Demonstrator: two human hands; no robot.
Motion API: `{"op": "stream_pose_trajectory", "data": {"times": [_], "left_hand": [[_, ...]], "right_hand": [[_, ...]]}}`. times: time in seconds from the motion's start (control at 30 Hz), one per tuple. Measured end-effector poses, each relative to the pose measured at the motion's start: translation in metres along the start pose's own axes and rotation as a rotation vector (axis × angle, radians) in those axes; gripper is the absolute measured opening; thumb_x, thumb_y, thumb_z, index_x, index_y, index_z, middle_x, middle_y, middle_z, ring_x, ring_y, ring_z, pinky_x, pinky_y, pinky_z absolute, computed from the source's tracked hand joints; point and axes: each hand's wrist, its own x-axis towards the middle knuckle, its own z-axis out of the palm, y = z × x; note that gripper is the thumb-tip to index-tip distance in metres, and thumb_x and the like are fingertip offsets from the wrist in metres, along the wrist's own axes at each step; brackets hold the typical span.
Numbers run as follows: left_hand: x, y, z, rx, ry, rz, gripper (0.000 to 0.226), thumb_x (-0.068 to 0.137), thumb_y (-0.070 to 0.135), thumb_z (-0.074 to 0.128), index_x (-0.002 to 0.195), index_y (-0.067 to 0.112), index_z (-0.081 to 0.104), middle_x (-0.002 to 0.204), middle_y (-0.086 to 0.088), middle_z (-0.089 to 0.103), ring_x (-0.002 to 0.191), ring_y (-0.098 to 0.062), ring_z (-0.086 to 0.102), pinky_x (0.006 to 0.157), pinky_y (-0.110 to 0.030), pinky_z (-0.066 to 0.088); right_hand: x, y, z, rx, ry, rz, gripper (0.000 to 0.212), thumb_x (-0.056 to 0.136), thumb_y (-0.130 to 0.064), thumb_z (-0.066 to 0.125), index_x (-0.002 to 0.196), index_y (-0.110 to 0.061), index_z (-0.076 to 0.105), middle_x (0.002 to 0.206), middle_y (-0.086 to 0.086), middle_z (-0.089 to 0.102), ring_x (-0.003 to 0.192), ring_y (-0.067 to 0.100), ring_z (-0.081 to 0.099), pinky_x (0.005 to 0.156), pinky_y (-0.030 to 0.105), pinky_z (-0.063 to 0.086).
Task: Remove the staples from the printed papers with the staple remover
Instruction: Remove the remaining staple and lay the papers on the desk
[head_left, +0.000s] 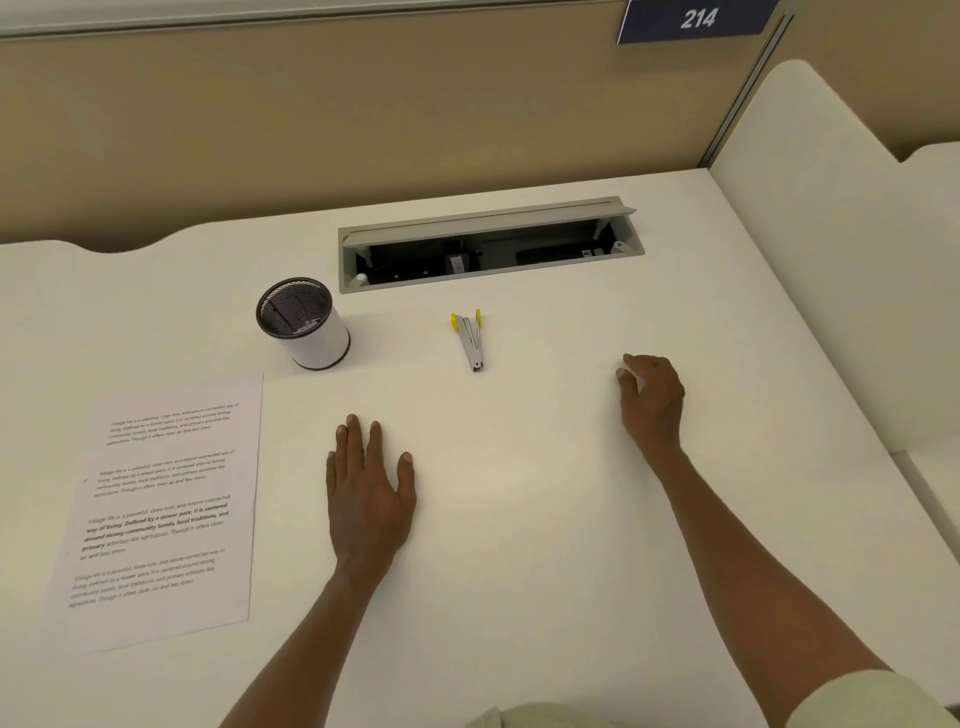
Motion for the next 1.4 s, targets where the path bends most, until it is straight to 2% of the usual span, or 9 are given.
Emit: {"op": "stream_pose_trajectory", "data": {"times": [0.1, 0.27, 0.47, 0.73, 0.97, 1.03, 1.17, 1.27, 1.4], "left_hand": [[0.000, 0.000, 0.000, 0.006, -0.001, 0.001, 0.066, 0.099, 0.050, 0.031, 0.153, 0.011, 0.037, 0.167, -0.010, 0.020, 0.155, -0.025, 0.013, 0.126, -0.042, 0.015], [0.000, 0.001, 0.000, 0.006, -0.009, -0.003, 0.067, 0.099, 0.050, 0.031, 0.153, 0.012, 0.036, 0.167, -0.008, 0.018, 0.155, -0.024, 0.012, 0.126, -0.042, 0.015], [0.001, 0.000, -0.001, -0.003, -0.002, -0.004, 0.066, 0.099, 0.051, 0.030, 0.153, 0.012, 0.037, 0.167, -0.009, 0.020, 0.155, -0.025, 0.013, 0.126, -0.042, 0.015], [0.001, 0.000, 0.000, -0.001, 0.005, 0.001, 0.065, 0.100, 0.050, 0.032, 0.153, 0.012, 0.037, 0.167, -0.009, 0.021, 0.155, -0.025, 0.014, 0.125, -0.043, 0.016], [0.000, 0.000, -0.001, -0.007, 0.000, -0.001, 0.066, 0.099, 0.050, 0.030, 0.153, 0.012, 0.036, 0.167, -0.009, 0.020, 0.155, -0.025, 0.013, 0.126, -0.042, 0.015], [0.000, 0.000, -0.002, -0.004, -0.003, 0.001, 0.066, 0.099, 0.050, 0.030, 0.153, 0.012, 0.036, 0.167, -0.009, 0.019, 0.155, -0.024, 0.012, 0.126, -0.042, 0.014], [0.000, 0.000, -0.001, -0.003, -0.009, -0.004, 0.066, 0.100, 0.050, 0.030, 0.153, 0.012, 0.035, 0.167, -0.009, 0.018, 0.156, -0.023, 0.011, 0.126, -0.042, 0.014], [0.000, 0.000, -0.001, -0.003, -0.005, 0.000, 0.066, 0.100, 0.050, 0.030, 0.153, 0.012, 0.036, 0.167, -0.009, 0.019, 0.155, -0.024, 0.011, 0.126, -0.042, 0.014], [0.000, 0.000, -0.001, -0.009, -0.001, -0.002, 0.066, 0.099, 0.050, 0.031, 0.153, 0.011, 0.037, 0.167, -0.009, 0.020, 0.155, -0.025, 0.012, 0.126, -0.043, 0.014]], "right_hand": [[0.011, -0.003, -0.006, 0.018, -0.065, -0.080, 0.018, 0.083, -0.003, 0.070, 0.100, 0.000, 0.073, 0.094, 0.015, 0.069, 0.089, 0.029, 0.066, 0.081, 0.020, 0.044], [0.021, -0.012, -0.003, 0.071, -0.209, -0.084, 0.015, 0.079, -0.006, 0.075, 0.093, -0.005, 0.077, 0.087, 0.010, 0.069, 0.084, 0.021, 0.064, 0.074, 0.016, 0.044], [0.028, -0.017, -0.005, 0.014, -0.226, -0.089, 0.008, 0.079, -0.006, 0.074, 0.086, -0.006, 0.078, 0.086, 0.009, 0.072, 0.083, 0.021, 0.066, 0.079, 0.033, 0.052], [0.032, -0.025, 0.001, -0.149, -0.295, -0.072, 0.019, 0.079, 0.007, 0.051, 0.073, -0.004, 0.066, 0.082, 0.005, 0.060, 0.080, 0.022, 0.060, 0.069, 0.033, 0.048], [0.026, -0.028, 0.007, -0.345, -0.384, -0.165, 0.026, 0.070, 0.015, 0.043, 0.086, 0.000, 0.057, 0.093, 0.016, 0.054, 0.089, 0.032, 0.050, 0.070, 0.029, 0.033], [0.031, -0.030, 0.006, -0.305, -0.409, -0.095, 0.024, 0.071, 0.015, 0.043, 0.085, 0.003, 0.059, 0.095, 0.017, 0.056, 0.090, 0.033, 0.052, 0.070, 0.028, 0.033], [0.046, -0.039, -0.003, -0.057, -0.398, 0.232, 0.018, 0.089, -0.002, 0.050, 0.089, 0.000, 0.068, 0.096, 0.007, 0.065, 0.087, 0.020, 0.056, 0.072, 0.025, 0.039], [0.048, -0.034, -0.014, 0.156, -0.382, 0.437, 0.013, 0.092, -0.013, 0.058, 0.087, -0.007, 0.069, 0.082, 0.003, 0.062, 0.077, 0.018, 0.053, 0.066, 0.027, 0.041], [0.048, -0.032, -0.023, 0.440, -0.376, 0.617, 0.022, 0.088, 0.002, 0.054, 0.073, -0.009, 0.064, 0.077, 0.007, 0.058, 0.062, 0.017, 0.048, 0.058, 0.027, 0.039]]}}
